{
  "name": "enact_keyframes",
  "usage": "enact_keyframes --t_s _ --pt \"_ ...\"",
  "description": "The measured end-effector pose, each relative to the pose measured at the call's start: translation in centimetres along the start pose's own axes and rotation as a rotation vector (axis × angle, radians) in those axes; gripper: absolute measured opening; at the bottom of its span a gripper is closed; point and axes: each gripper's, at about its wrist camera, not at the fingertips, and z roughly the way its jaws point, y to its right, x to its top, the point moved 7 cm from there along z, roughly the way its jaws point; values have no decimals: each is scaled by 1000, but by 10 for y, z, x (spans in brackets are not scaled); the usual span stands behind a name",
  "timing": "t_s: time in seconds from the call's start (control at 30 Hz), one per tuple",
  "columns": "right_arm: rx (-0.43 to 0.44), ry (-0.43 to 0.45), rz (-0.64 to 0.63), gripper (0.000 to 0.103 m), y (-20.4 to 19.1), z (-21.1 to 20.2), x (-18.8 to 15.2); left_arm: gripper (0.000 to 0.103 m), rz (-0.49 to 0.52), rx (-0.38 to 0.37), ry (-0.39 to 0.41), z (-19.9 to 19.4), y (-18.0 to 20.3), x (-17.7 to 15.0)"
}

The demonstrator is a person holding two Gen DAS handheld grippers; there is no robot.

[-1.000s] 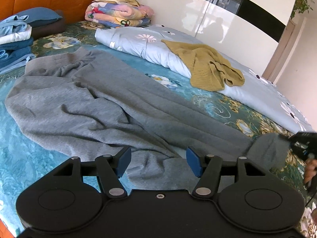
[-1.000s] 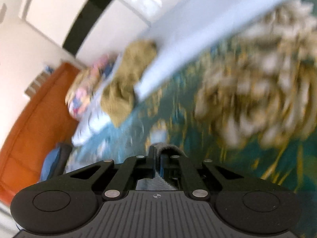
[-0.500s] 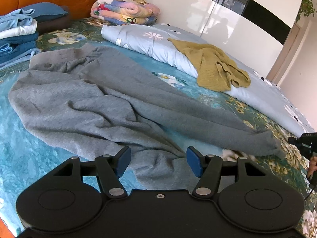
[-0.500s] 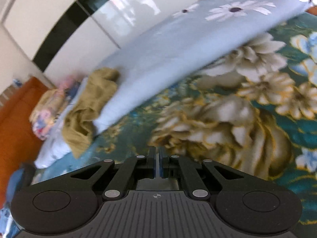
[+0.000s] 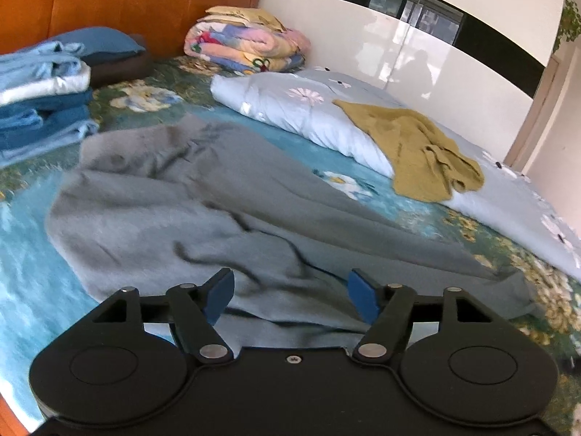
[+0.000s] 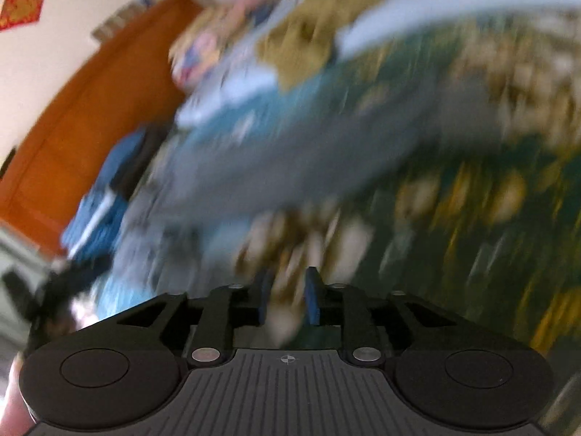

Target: Fold clothes

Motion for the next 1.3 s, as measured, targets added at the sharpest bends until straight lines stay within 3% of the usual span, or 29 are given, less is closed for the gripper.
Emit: enact_keyframes --t_s 0.1,0.23,0.4,0.57,0.67,0.83,0.93,1.1,1.3 --pt "-5 -77 10 34 -4 3 -30 68 47 24 -17 1 -21 4" --pt "-10 -92 89 38 2 2 -49 69 78 74 -12 -3 -55 9" --pt "40 -72 195 39 1 21 -54 70 -44 104 13 -9 -111 21" --pt "74 -80 220 39 -12 42 -54 71 -170 125 21 -5 -161 35" --pt "109 -76 251 34 -18 52 -54 71 -264 118 14 6 -186 43" --pt "118 -54 285 16 -23 62 -54 71 -294 125 -9 29 -213 51" --pt "85 -30 289 10 -23 60 -51 71 -296 118 -23 43 -224 56" --pt "12 45 282 8 -25 43 -41 71 -262 96 -37 71 -236 71" --pt "-153 184 283 8 -14 0 -27 71 -225 76 -48 109 -249 95"
